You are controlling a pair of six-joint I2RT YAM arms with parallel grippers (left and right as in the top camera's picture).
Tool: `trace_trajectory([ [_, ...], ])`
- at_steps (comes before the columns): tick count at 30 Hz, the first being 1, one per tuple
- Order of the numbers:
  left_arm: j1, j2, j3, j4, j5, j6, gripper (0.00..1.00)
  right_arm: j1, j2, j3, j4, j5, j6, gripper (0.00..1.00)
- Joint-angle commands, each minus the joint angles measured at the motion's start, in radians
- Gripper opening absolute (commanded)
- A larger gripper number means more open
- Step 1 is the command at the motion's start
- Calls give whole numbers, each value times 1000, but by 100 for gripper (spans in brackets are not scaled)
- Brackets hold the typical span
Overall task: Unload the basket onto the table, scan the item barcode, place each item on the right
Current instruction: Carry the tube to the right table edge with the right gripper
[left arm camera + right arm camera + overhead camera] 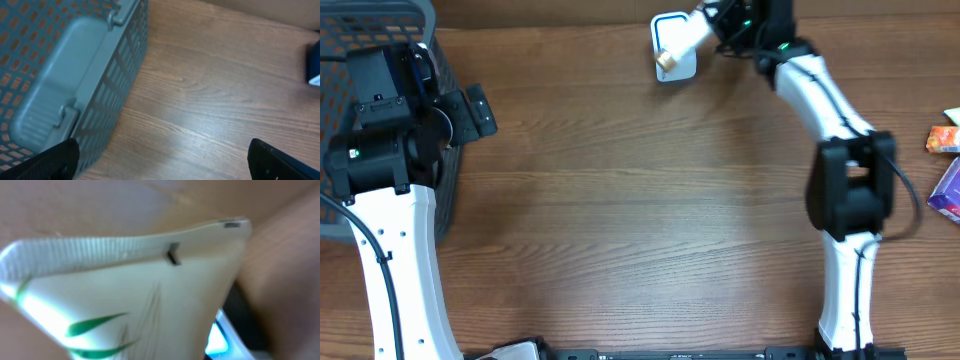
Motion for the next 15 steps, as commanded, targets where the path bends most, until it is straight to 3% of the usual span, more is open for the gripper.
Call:
trace_trajectory([
  [1,0,-2,17,2,-8,15,100,-25,-293,37,-248,224,-145,4],
  [6,0,-2,17,2,-8,15,100,-136,-398,37,-774,555,-169,4],
  [10,0,-2,17,2,-8,15,100,-266,-374,-32,-848,618,-209,4],
  [15,0,-2,17,2,-8,15,100,-451,-285,-153,-725,618,-295,4],
])
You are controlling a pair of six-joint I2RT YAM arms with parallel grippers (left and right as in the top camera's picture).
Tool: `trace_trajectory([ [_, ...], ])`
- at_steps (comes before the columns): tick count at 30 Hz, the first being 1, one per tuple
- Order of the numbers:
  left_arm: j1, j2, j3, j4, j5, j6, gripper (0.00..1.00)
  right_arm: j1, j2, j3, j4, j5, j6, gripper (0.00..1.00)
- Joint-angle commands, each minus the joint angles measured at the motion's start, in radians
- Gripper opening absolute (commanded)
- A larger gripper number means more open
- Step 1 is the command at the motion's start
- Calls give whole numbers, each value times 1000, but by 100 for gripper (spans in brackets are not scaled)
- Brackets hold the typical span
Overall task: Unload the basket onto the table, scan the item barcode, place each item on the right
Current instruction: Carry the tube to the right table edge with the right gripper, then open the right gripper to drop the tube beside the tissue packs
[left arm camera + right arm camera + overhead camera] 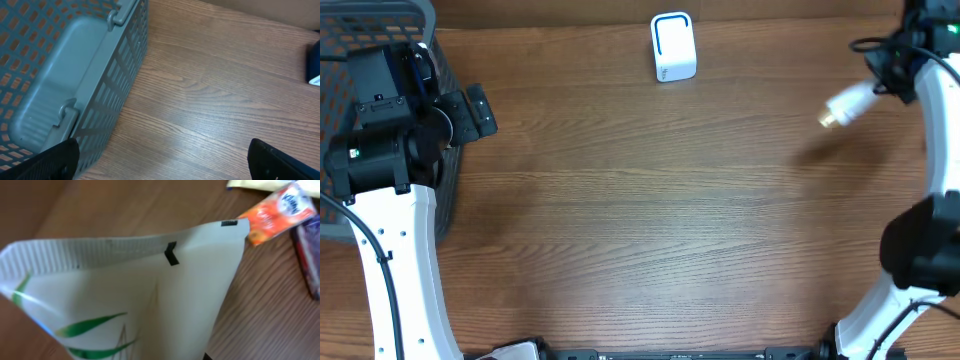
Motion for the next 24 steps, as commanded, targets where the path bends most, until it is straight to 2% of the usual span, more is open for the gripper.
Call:
trace_trajectory([
  [1,0,-2,17,3,-8,15,100,-96,53,-58,71,31,-67,4],
  [9,0,-2,17,3,-8,15,100,-272,204,-93,135,31,-69,5],
  [11,0,-2,17,3,-8,15,100,-306,226,-93,135,14,-69,25],
  [13,0,-2,17,3,-8,15,100,-333,229,-93,139,-22,-69,28],
  [15,0,-2,17,3,-8,15,100,-348,229,-93,138,-21,-69,42],
  [16,0,-2,17,3,-8,15,100,-360,229,-93,137,-22,-69,59],
  [18,0,-2,17,3,-8,15,100,-368,228,-93,134,-22,-69,70],
  [19,0,-2,17,3,-8,15,100,-372,228,-92,134,-27,-69,81],
  [20,0,-2,17,3,-8,15,100,-373,227,-89,134,-39,-69,83],
  [21,0,-2,17,3,-8,15,100,-373,224,-87,131,-52,-69,84],
  [22,0,-2,17,3,-8,15,100,-373,221,-73,114,-68,-69,77],
  [23,0,-2,17,3,-8,15,100,-373,218,-61,101,-77,-69,64],
  [24,0,-2,17,3,-8,15,100,-372,214,-37,77,-92,-69,35],
])
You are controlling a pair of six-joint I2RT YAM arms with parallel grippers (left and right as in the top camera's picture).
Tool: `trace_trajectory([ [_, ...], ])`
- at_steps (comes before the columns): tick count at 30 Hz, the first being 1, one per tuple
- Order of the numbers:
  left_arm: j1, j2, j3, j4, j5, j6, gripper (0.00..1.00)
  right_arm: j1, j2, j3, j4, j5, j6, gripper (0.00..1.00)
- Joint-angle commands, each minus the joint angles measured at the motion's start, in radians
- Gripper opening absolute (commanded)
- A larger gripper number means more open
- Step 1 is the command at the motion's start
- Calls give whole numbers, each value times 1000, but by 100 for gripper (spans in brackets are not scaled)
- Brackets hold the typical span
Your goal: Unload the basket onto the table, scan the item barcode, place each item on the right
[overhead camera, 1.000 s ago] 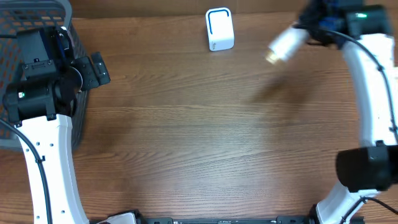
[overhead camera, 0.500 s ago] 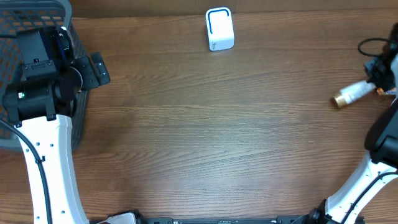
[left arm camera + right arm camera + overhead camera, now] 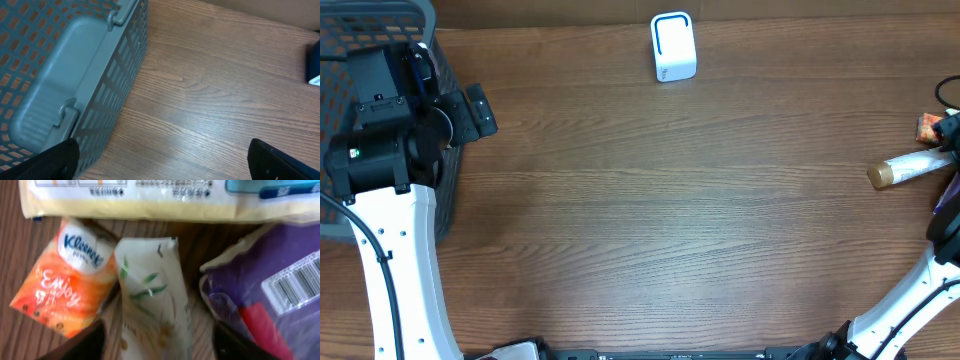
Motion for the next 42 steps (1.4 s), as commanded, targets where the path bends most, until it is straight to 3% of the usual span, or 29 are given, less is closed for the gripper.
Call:
trace_trajectory([
  [1,0,-2,17,3,-8,15,100,0,-24,79,-35,-47,0,17],
  [3,0,-2,17,3,-8,15,100,0,-43,103,-61,-49,0,4],
  [7,0,-2,17,3,-8,15,100,0,-118,133,-112,-49,0,4],
  [10,0,-2,17,3,-8,15,100,0,-174,133,-136,-49,1,14],
  [13,0,-2,17,3,-8,15,100,-1,-194,133,-140,-48,0,44],
  [15,0,-2,17,3,-8,15,100,-2,-196,133,-151,-49,0,49],
  [16,0,-2,17,3,-8,15,100,-2,-196,133,-163,-50,0,47],
  [18,0,-2,17,3,-8,15,100,-2,-200,133,-175,-54,1,25],
  [19,0,-2,17,3,-8,15,100,2,-206,133,-184,-94,1,4],
  [29,0,-2,17,3,-8,15,100,46,-287,133,-343,-407,-7,4],
  [33,0,-2,17,3,-8,15,100,105,-377,133,-282,-583,-30,6],
  [35,0,-2,17,3,-8,15,100,155,-434,133,-177,-676,-29,21],
  [37,0,-2,17,3,-8,15,100,237,-502,133,16,-719,-23,75],
  [39,0,-2,17,29,-7,15,100,331,-560,133,218,-624,-27,100],
  [42,0,-2,17,64,-8,15,100,433,-617,133,379,-524,-100,100],
])
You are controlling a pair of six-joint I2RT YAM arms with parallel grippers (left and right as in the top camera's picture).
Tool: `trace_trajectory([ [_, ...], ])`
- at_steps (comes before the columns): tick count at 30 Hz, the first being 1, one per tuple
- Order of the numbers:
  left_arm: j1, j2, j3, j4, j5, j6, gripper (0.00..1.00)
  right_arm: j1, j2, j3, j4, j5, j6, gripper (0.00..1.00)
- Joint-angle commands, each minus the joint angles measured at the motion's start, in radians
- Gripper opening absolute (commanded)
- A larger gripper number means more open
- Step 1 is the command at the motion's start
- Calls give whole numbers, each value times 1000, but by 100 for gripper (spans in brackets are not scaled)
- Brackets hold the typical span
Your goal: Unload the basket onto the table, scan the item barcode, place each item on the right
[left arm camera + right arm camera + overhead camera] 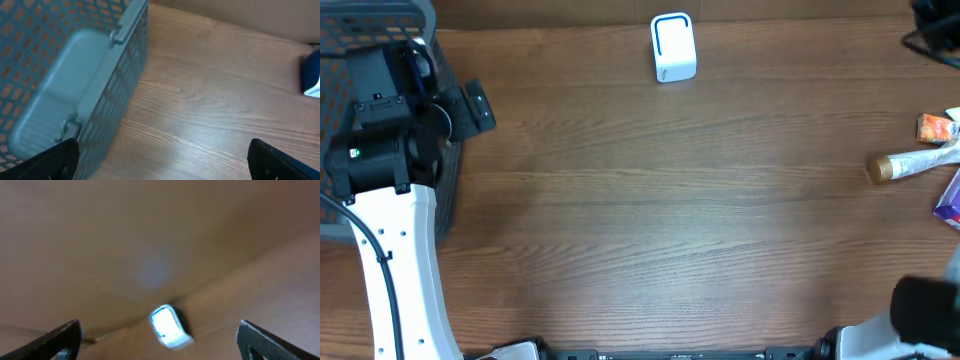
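Note:
The item, a white tube with a tan cap (913,163), lies alone on the table near the right edge. The white, blue-lit barcode scanner (673,46) stands at the far middle; it shows small and blurred as the scanner (170,326) and at the frame edge as the scanner (312,75). My right gripper (163,341) is open and empty, raised and facing the scanner from far off. My left gripper (162,160) is open and empty beside the basket, seen from above as the left gripper (470,108).
A grey mesh basket (75,90) fills the far left corner, basket (380,20). An orange tissue pack (938,127) and a purple pack (950,197) lie by the tube at the right edge. A dark part of the right arm (932,20) shows top right.
My right gripper was open low over the tube among the packs; now it is raised away and faces the scanner. The tube stays on the table. The left wrist view has shifted slightly.
My right gripper held the tube right at the scanner. Then it held the tube over the right side of the table. Then the tube lay by the packs with the gripper open above it. Now the gripper is away and empty.

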Motion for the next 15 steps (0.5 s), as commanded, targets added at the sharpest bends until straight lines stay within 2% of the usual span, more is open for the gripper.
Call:
trace_trajectory([
  [1,0,-2,17,33,-8,15,100,79,-81,10,98,106,-105,100],
  [6,0,-2,17,141,-8,27,100,119,-143,9,60,272,-284,100],
  [8,0,-4,17,223,-10,97,100,119,-173,9,26,304,-311,100],
  [11,-1,-8,17,440,-53,163,100,120,-246,9,-5,309,-321,100],
  [13,-2,-23,24,568,-68,241,100,120,-319,-1,-14,318,-399,100],
  [15,-8,-47,30,574,-68,291,100,121,-375,-25,-13,349,-432,100],
])
